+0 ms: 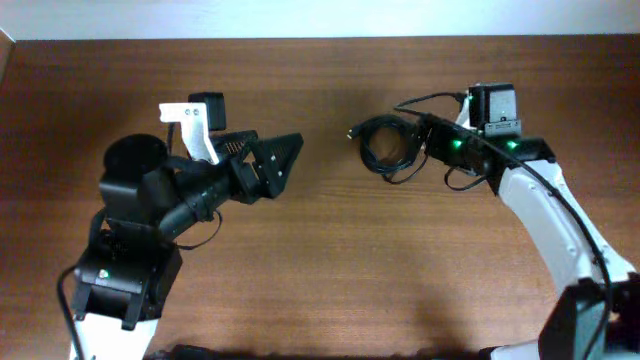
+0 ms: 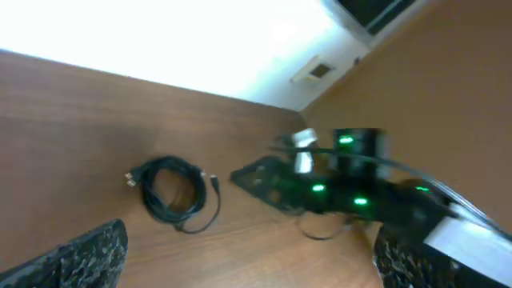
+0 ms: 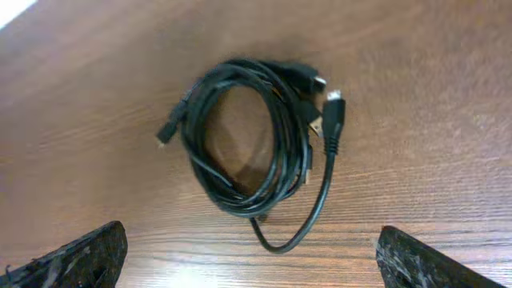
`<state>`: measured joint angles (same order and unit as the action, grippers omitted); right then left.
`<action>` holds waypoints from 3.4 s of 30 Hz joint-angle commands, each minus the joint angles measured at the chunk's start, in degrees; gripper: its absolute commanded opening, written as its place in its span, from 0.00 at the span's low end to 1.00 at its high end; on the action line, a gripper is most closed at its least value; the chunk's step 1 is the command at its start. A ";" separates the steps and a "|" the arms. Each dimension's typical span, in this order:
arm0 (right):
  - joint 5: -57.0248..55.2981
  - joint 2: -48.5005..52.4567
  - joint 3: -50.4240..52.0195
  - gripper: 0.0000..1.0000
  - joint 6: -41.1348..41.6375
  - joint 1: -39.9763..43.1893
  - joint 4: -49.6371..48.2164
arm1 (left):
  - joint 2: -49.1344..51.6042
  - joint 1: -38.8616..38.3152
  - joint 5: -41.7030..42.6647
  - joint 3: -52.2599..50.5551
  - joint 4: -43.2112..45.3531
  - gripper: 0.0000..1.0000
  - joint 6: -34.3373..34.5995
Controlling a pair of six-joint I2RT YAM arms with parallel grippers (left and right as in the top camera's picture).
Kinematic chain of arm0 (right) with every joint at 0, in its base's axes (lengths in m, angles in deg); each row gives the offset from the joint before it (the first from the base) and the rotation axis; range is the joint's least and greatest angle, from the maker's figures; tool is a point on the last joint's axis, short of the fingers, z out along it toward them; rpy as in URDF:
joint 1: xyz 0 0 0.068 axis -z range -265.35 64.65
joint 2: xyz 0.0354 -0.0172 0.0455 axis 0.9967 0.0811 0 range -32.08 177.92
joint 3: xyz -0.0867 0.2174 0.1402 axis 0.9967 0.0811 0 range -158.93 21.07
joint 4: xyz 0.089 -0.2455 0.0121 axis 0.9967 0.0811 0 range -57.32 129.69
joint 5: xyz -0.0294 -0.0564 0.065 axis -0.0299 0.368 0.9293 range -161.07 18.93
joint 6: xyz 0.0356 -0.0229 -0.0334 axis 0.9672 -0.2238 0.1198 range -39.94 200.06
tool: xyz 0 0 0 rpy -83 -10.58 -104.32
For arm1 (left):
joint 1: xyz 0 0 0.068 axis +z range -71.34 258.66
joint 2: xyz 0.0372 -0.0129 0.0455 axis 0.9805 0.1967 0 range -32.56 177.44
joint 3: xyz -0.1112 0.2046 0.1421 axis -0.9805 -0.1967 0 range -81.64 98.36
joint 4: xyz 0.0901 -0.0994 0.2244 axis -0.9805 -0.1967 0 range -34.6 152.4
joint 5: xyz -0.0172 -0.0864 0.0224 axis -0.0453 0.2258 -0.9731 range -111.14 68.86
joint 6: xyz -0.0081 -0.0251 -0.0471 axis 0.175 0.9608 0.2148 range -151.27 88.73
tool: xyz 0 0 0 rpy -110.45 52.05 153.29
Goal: Untangle cables
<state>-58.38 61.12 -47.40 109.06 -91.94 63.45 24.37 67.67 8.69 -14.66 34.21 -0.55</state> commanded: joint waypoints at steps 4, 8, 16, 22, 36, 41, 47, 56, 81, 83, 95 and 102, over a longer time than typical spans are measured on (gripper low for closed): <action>-2.43 7.65 -0.98 0.99 23.04 -0.63 0.24 | -2.21 -0.17 7.34 1.14 3.76 0.99 0.83; -6.43 8.33 -0.98 0.99 35.15 -4.94 -1.77 | -2.21 -0.17 7.54 1.14 4.13 0.99 1.01; -11.96 8.55 -0.96 0.84 36.68 -7.69 0.35 | -2.21 -0.17 9.03 1.14 4.13 0.99 2.29; -9.51 14.82 -0.96 0.69 36.17 -7.93 0.28 | -2.21 -0.17 9.01 1.14 4.17 0.99 2.73; -10.40 16.26 -0.98 0.46 35.78 -11.19 -7.69 | -2.21 -0.17 8.98 1.14 4.11 0.99 2.73; -12.13 16.28 -0.98 0.34 35.78 -11.04 -7.91 | -2.21 -0.17 8.96 1.11 4.11 0.99 2.73; -13.33 18.80 -0.98 0.32 35.80 -11.04 -8.15 | -2.21 -0.17 8.92 1.11 3.91 0.99 2.71; -4.15 18.88 -2.34 0.04 29.73 -11.04 -12.17 | -2.16 -0.11 8.28 1.11 3.21 0.99 2.69; 33.38 -26.71 -6.21 0.04 -0.04 -11.15 0.68 | -2.16 -0.11 24.87 1.11 -13.66 0.99 -36.44; 34.97 -26.75 -8.76 0.04 -0.07 -11.15 0.66 | -2.14 -0.11 24.83 1.09 -15.06 0.99 -38.16; 48.68 -26.75 -10.58 0.04 9.68 -11.15 -3.13 | 0.17 -0.11 22.23 0.50 -17.97 0.99 -38.16; 51.80 -26.75 -10.58 0.05 5.73 -11.45 8.24 | 0.50 -0.11 13.31 0.50 -17.55 0.99 -38.14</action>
<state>-8.63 35.55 -56.71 117.67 -102.76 70.66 24.74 67.67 25.74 -14.35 16.36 -37.75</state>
